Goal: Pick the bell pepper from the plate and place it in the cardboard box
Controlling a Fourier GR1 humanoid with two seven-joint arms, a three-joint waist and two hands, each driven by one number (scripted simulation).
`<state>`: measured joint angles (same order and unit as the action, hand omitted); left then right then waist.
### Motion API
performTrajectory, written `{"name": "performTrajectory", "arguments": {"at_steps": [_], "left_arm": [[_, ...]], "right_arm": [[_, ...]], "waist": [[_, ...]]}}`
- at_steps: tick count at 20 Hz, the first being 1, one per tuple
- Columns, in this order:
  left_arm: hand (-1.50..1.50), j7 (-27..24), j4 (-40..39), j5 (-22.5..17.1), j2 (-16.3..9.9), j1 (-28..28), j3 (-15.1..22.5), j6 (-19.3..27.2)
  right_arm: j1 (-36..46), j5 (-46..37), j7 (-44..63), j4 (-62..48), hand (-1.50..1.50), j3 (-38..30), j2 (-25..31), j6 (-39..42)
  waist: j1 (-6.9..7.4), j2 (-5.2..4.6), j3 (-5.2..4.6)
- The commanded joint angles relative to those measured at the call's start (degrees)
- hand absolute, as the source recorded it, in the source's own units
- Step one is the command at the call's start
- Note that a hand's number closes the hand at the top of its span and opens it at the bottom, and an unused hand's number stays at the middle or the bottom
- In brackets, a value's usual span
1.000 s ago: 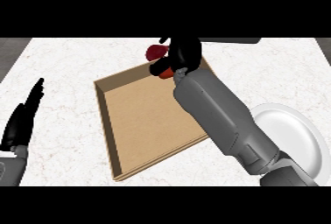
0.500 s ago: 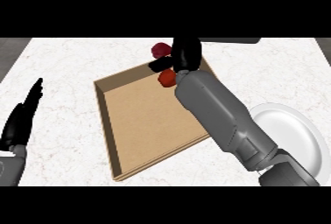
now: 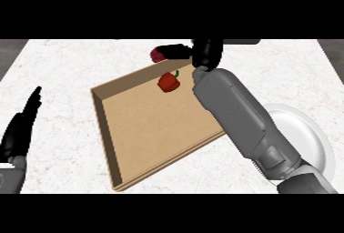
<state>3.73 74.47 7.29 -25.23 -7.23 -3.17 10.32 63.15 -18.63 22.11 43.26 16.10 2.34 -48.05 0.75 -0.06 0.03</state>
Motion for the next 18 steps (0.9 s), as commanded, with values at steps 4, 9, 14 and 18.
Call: {"name": "performTrajectory", "arguments": {"at_steps": [4,9,14,18], "left_arm": [[0.00,2.72,4.19,0.72,-0.40,3.14,-1.32,0.48],[0.00,-0.44,0.24,0.14,0.27,2.92,-2.80,0.12],[0.00,-0.03,0.53,0.37,-0.20,1.74,-3.11,-0.73],[0.00,-0.86,4.40,0.76,0.56,6.41,-2.70,-0.64]], "right_arm": [[-15.51,0.28,2.33,20.91,-1.50,0.26,5.99,1.86],[-27.91,0.44,7.70,37.22,-1.50,0.16,14.40,6.47],[-41.00,5.64,5.28,51.62,-1.50,-5.36,25.51,12.63],[-51.57,13.17,1.67,60.33,-1.50,-10.26,31.45,19.03]], "waist": [[-1.77,0.64,0.01],[-2.67,0.69,-0.04],[-2.58,0.46,-0.02],[-1.89,0.42,0.05]]}}
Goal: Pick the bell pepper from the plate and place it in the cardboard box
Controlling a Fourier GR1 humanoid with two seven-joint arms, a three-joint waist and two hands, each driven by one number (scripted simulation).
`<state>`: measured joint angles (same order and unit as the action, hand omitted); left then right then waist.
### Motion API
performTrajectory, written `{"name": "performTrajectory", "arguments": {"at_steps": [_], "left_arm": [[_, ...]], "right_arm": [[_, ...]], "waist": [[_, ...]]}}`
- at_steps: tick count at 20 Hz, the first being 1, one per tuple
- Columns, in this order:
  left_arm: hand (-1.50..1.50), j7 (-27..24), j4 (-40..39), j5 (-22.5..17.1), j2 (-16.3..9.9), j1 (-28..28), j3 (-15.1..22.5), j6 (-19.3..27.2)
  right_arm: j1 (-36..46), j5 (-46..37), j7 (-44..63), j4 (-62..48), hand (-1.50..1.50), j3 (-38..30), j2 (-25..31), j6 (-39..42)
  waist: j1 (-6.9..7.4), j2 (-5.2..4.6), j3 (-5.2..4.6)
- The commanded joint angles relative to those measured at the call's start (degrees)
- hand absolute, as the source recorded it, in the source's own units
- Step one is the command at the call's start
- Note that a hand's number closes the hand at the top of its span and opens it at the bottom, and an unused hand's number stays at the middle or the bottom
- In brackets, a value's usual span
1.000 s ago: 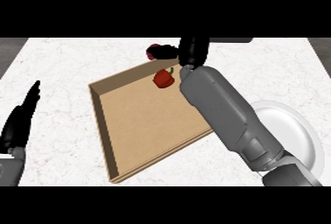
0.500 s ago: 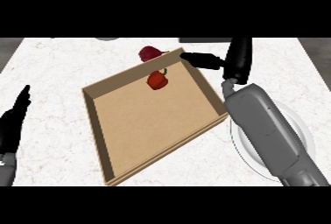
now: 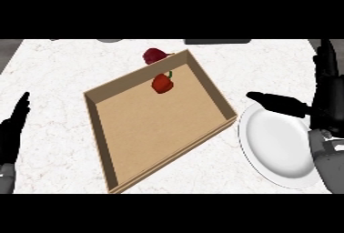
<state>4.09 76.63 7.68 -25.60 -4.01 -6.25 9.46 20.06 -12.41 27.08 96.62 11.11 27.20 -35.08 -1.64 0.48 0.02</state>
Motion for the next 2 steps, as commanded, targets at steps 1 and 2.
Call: {"name": "performTrajectory", "arguments": {"at_steps": [1,2], "left_arm": [[0.00,0.99,0.18,-0.50,-1.02,-0.56,-1.24,-1.46],[0.00,0.04,0.96,0.57,1.38,0.37,0.45,-0.37]], "right_arm": [[-11.70,5.64,-2.99,10.18,-1.50,-4.25,6.81,6.77],[-12.28,6.71,-0.85,12.52,-1.50,-6.40,8.33,8.57]], "waist": [[0.30,-0.20,0.02],[0.53,-0.22,0.00]]}}
